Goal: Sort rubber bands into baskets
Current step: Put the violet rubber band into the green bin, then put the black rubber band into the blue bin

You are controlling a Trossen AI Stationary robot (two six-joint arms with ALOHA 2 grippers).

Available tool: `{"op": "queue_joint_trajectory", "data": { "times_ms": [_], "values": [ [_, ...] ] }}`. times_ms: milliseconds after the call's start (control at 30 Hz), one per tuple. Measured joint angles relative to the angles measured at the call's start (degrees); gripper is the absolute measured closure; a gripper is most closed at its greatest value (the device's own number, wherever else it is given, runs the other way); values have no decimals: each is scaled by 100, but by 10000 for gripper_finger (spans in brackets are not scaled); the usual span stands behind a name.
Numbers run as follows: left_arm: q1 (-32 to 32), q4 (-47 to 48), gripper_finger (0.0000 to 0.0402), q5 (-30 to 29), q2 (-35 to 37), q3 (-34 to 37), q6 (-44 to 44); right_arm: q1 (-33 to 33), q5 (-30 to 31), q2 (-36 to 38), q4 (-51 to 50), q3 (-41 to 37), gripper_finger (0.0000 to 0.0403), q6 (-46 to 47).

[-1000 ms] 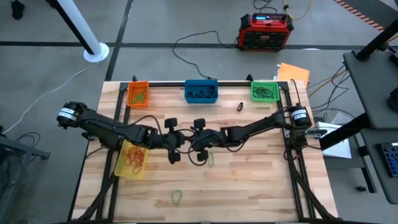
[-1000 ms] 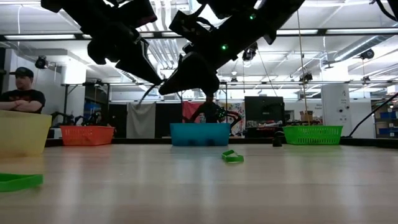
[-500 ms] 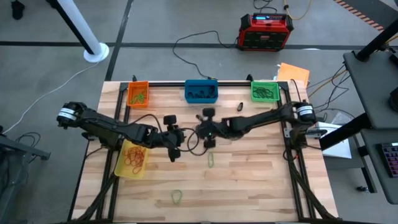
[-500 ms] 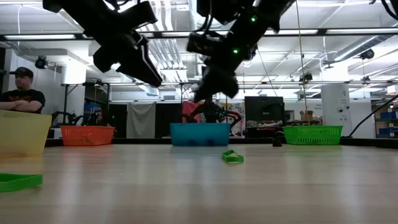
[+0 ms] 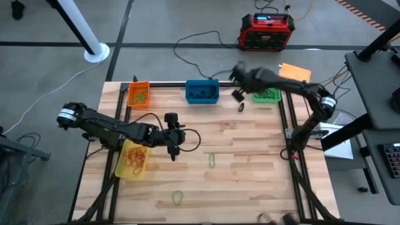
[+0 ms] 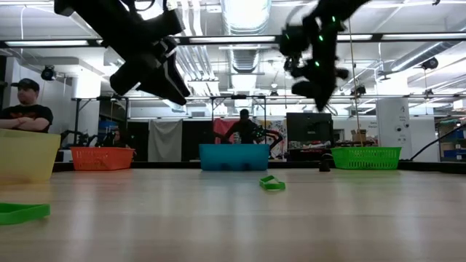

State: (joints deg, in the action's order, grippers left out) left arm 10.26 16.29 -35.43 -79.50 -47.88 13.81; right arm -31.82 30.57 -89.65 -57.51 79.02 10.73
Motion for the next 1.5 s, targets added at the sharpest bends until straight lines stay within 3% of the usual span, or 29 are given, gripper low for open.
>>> {"op": "queue_joint_trajectory", "data": {
  "times_ms": [100, 200, 367, 700, 933, 1133, 1367, 1500],
  "values": [
    [-74, 1, 245, -69, 0, 0, 219, -952, -608, -44, -424, -73, 394, 901],
    [-190, -1, 245, -74, 0, 0, 255, -1637, -889, -189, -549, -228, 394, 1013],
    [-370, 3, 245, -71, 6, 0, 236, -2012, -1128, -395, -520, -463, 394, 897],
    [-684, 0, 245, -33, 79, 0, 201, -2021, -1124, -610, -175, -494, 383, 877],
    [-730, -32, 245, 510, 79, 0, 131, -2021, -1123, -610, -183, -494, 324, 919],
    [-728, -34, 245, 615, 79, 0, 19, -1946, -1144, -593, -56, -473, 274, 702],
    [-719, 268, 245, 1159, 643, 4, -57, -1209, -2098, -339, 200, -440, 247, 623],
    [-723, 65, 245, 1366, 1401, 173, -78, -554, -2162, -341, 226, -441, 241, 886]
  ]
}}
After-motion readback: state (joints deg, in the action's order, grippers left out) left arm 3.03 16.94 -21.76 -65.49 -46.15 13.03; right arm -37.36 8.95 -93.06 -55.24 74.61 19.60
